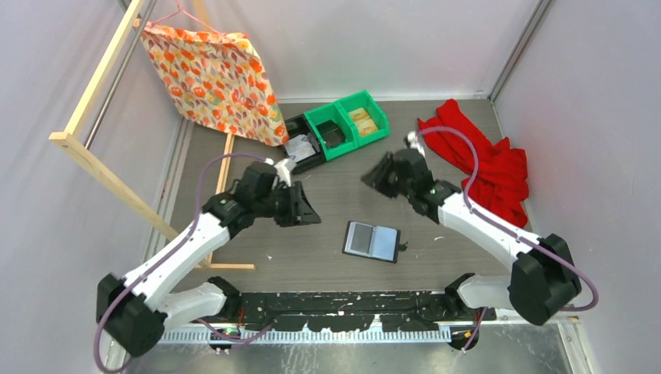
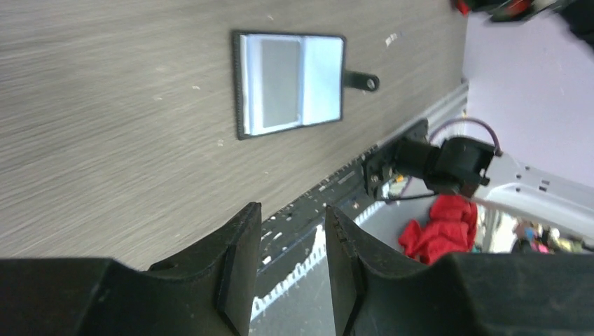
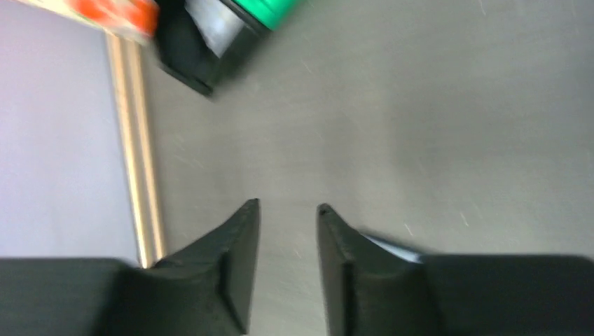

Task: Take the credit cards out of the card holder
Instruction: Remove the credit card from the card holder.

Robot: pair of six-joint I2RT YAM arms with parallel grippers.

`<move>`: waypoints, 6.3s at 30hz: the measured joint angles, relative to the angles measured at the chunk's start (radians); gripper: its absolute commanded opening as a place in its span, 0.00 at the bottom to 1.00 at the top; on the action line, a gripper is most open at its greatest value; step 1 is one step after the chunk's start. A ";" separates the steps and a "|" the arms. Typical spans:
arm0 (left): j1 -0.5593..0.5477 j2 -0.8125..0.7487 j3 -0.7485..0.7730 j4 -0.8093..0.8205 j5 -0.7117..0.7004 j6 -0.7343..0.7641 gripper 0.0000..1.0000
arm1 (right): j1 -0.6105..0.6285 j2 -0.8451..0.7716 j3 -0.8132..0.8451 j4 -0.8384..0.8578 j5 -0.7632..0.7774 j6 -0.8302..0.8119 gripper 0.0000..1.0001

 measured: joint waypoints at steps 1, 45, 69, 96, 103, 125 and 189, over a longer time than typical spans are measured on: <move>-0.019 0.046 -0.001 0.031 0.029 -0.004 0.39 | 0.000 -0.026 -0.053 -0.020 -0.021 -0.005 0.29; -0.231 0.763 0.134 0.384 0.054 -0.121 0.32 | 0.003 -0.140 -0.442 -0.195 0.050 0.002 0.01; -0.343 0.742 0.104 0.463 -0.136 -0.180 0.29 | 0.003 -0.138 -0.468 -0.114 0.042 0.002 0.01; -0.371 0.701 0.104 0.358 -0.344 -0.151 0.29 | 0.002 -0.105 -0.458 -0.096 0.031 -0.002 0.01; -0.368 0.701 0.086 0.397 -0.306 -0.153 0.28 | 0.001 -0.098 -0.455 -0.092 0.027 -0.004 0.01; -0.367 0.647 0.072 0.451 -0.222 -0.122 0.20 | 0.000 -0.092 -0.453 -0.090 0.024 -0.006 0.01; -0.400 0.716 0.193 0.515 -0.047 -0.080 0.27 | 0.000 -0.287 -0.496 -0.257 -0.085 0.099 0.42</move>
